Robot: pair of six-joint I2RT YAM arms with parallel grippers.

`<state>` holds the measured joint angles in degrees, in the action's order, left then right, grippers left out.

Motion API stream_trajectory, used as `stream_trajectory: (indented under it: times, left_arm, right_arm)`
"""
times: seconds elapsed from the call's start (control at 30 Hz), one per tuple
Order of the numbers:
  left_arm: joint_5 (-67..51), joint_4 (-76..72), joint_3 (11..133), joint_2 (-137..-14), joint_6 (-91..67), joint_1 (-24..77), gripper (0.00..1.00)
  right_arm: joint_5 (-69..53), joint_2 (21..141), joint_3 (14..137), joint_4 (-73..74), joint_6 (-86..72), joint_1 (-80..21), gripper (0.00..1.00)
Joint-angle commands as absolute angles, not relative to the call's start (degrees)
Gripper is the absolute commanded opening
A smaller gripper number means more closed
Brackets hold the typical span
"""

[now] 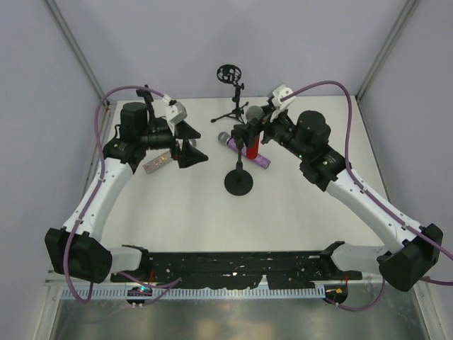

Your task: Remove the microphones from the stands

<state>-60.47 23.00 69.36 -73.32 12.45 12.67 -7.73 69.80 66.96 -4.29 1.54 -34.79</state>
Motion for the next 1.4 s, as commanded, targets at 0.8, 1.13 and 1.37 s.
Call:
stream_trajectory:
  times: [0.8, 1.13, 1.37]
  left_arm:
    - [-47.55, 5.62, 66.8, -67.59, 6.86, 22.14, 1.0]
    - [-42.28, 2.64, 63.63, -68.9, 6.86, 25.84, 1.0]
    - [-42.1, 2.37, 64.42, -71.01, 5.8, 27.86, 1.0]
  right_arm:
    - [-39.11, 56.78, 57.66, -11.95, 4.92, -26.98, 0.95]
    - [-43.24, 56.25, 54.58, -12.74, 5.71, -25.4, 0.95]
    - [-39.2, 55.99, 53.96, -12.92, 6.41, -23.38, 0.95]
